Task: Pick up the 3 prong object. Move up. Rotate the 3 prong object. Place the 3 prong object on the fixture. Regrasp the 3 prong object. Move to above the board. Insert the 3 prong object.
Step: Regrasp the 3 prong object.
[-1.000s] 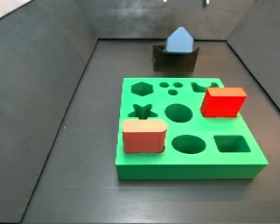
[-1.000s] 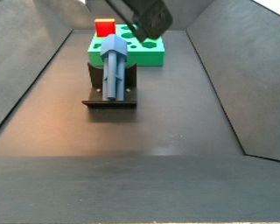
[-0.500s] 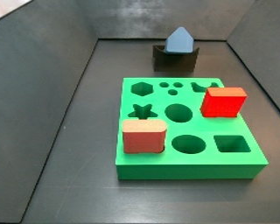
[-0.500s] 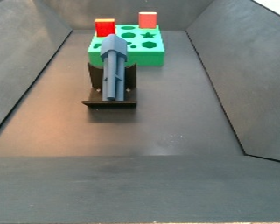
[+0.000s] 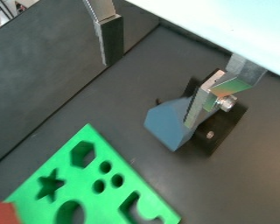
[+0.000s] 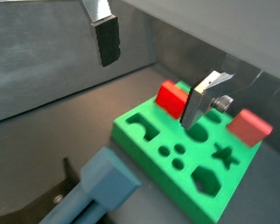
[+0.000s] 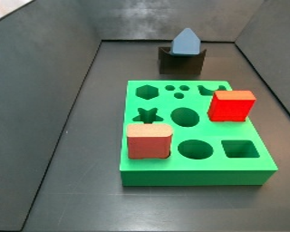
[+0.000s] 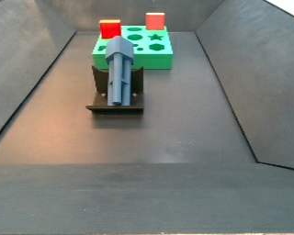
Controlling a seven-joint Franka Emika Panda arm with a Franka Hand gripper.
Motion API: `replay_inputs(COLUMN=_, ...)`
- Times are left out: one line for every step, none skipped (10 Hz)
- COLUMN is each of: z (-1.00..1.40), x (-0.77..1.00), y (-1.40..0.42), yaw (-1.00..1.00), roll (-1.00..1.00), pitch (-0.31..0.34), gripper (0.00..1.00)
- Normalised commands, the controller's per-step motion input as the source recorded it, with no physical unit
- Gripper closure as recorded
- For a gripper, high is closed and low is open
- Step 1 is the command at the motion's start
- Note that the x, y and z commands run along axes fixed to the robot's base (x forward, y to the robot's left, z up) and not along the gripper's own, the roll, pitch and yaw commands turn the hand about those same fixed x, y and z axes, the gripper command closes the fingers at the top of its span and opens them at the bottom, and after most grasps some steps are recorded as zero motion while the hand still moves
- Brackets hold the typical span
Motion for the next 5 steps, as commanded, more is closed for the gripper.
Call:
replay_inputs(z=0.01, x=-0.01, y=-0.02, yaw=0.03, roll=1.0, pitch=0.023, gripper=0.0)
replay_inputs(z=0.01, x=0.0, y=-0.02, yaw=0.03, roll=1.0, pitch=0.02, gripper=0.0)
replay_inputs(z=0.0, x=0.01, y=-0.02, yaw=0.03, roll=1.0, pitch=0.019, gripper=0.0)
replay_inputs(z=0.01, x=0.01, y=-0.02, yaw=0.03, roll=1.0, pitch=0.022, gripper=0.0)
replay_inputs(z=0.0, x=0.01, y=-0.02, yaw=0.03, roll=1.0, pitch=0.026, gripper=0.0)
